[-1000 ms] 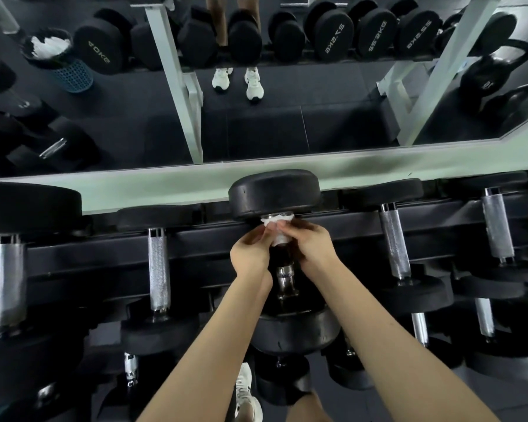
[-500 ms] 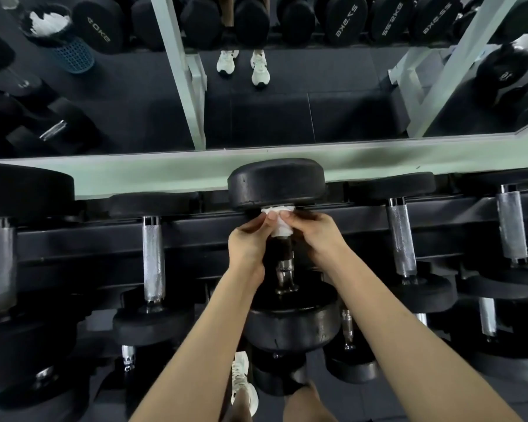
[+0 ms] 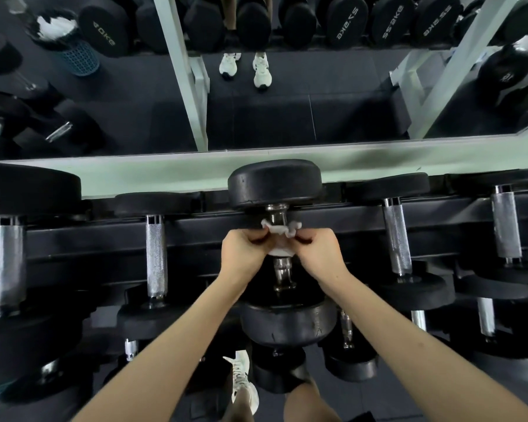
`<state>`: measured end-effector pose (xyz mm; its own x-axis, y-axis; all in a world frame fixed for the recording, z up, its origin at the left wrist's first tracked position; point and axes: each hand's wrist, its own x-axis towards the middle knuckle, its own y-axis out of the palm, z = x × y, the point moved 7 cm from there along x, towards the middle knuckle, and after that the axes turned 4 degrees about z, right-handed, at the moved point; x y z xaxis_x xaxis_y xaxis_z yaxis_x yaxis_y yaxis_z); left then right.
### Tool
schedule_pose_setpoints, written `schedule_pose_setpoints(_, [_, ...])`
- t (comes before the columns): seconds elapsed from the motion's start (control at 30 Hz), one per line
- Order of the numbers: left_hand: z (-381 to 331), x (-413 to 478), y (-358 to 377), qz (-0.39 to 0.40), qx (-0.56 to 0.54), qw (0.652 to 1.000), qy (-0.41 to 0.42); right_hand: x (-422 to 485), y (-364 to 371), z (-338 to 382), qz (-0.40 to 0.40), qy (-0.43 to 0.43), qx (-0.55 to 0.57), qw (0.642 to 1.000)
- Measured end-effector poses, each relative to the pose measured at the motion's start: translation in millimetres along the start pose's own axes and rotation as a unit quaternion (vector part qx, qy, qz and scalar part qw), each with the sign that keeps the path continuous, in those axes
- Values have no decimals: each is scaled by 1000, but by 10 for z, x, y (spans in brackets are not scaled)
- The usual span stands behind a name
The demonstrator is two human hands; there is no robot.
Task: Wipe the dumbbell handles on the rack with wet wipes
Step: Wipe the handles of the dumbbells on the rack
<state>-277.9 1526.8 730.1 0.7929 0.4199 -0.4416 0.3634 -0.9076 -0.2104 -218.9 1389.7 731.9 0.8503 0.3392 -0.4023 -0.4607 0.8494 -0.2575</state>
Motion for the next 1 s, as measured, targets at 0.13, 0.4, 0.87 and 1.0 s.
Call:
schedule_pose_setpoints(0.13, [-21, 24, 20, 82, -26, 995, -40, 46, -1, 129, 46, 25, 45, 998])
schedule_pose_setpoints(0.4, [124, -172, 79, 185, 81, 977, -75, -211, -16, -91, 90, 66, -94, 989])
schedule_pose_setpoints(0.87, [-285, -746, -256, 177, -8, 982, -66, -1040, -258, 344, -41, 31, 27, 998])
schedule_pose_setpoints(1.0, [-304, -984, -460, 140, -60, 986, -74, -1295, -169, 462, -3, -15, 49, 999])
